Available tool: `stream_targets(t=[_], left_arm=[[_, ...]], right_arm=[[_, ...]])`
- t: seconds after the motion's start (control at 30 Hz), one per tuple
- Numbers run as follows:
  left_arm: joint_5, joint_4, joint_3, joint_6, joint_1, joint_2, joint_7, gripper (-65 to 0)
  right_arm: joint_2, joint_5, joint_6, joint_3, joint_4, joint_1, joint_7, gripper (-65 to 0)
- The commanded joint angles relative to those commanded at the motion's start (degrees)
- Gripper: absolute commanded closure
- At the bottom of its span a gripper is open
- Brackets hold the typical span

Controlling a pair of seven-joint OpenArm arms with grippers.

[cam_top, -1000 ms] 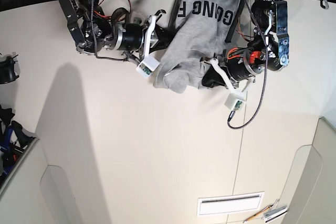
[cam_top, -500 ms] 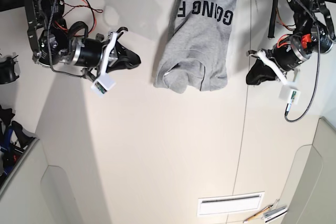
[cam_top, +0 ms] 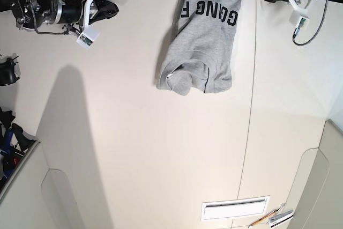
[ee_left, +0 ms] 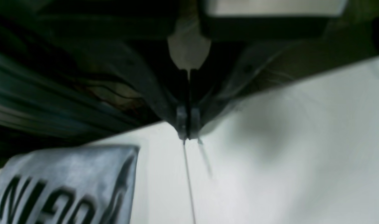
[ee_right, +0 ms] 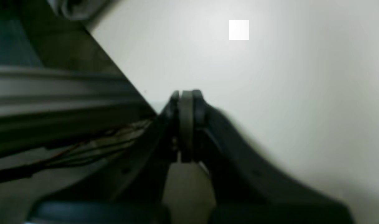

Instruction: Fold the T-shirt properly

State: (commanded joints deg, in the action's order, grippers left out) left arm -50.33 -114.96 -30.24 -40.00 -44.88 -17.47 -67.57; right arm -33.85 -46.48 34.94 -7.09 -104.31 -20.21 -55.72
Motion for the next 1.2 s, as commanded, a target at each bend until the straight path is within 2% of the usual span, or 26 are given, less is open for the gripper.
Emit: stream_targets(t=[0.17, 0.27, 0.4, 0.53, 0.63, 0.73, 0.9, 1.03, 1.07, 1.2], left_arm=[[0.44, 1.51, 0.00, 0.00, -6.58, -0.02, -0.33, 0.0], [0.39, 5.03, 0.13, 0.00, -8.76, -0.68, -0.33, 0.0], [0.39, 12.09, 2.47, 0.00, -9.90, -2.49, -0.37, 0.0], [0.44, 17.66, 8.55, 0.00, -9.88, -3.65, -0.17, 0.0], [0.44, 18.32, 10.56, 0.00, -9.88, -3.67, -0.22, 0.0], [0.37, 18.10, 9.68, 0.00, -9.88, -4.13, -0.24, 0.0], [0.24, 14.60, 9.53, 0.00, -9.88, -4.83, -0.57, 0.0], [-2.71, 9.20, 9.53, 0.00, -9.88, -5.88, -3.02, 0.0], [-2.73, 7.85, 9.53, 0.00, -9.90, -6.08, -3.04, 0.0], [-2.69, 4.11, 8.79, 0.00, -10.08, -6.34, -5.38, 0.0]], right_arm=[[-2.58, 0.02, 0.00, -1.05, 3.74, -4.20, -0.70, 0.0], [-2.86, 0.17, -0.02, -3.26, 7.76, -4.59, -1.16, 0.0], [-3.65, 0.20, 0.00, -9.46, 12.22, -4.59, -1.11, 0.0], [-5.79, 0.48, -0.02, -17.42, 12.50, -4.59, -1.05, 0.0], [-6.16, 1.03, -0.17, -19.67, 12.26, -4.57, 0.28, 0.0], [-6.16, 1.09, -0.26, -16.92, 10.86, -4.57, 0.81, 0.0], [-6.16, 1.01, -0.68, -7.23, 4.37, -4.26, 0.15, 0.0], [-6.16, 1.03, -0.76, -1.11, -1.79, -4.24, -0.92, 0.0], [-6.16, 1.03, -1.31, 0.11, -2.86, -4.24, -1.09, 0.0], [-6.19, 0.28, -1.68, 3.43, -6.19, -4.26, -3.52, 0.0]])
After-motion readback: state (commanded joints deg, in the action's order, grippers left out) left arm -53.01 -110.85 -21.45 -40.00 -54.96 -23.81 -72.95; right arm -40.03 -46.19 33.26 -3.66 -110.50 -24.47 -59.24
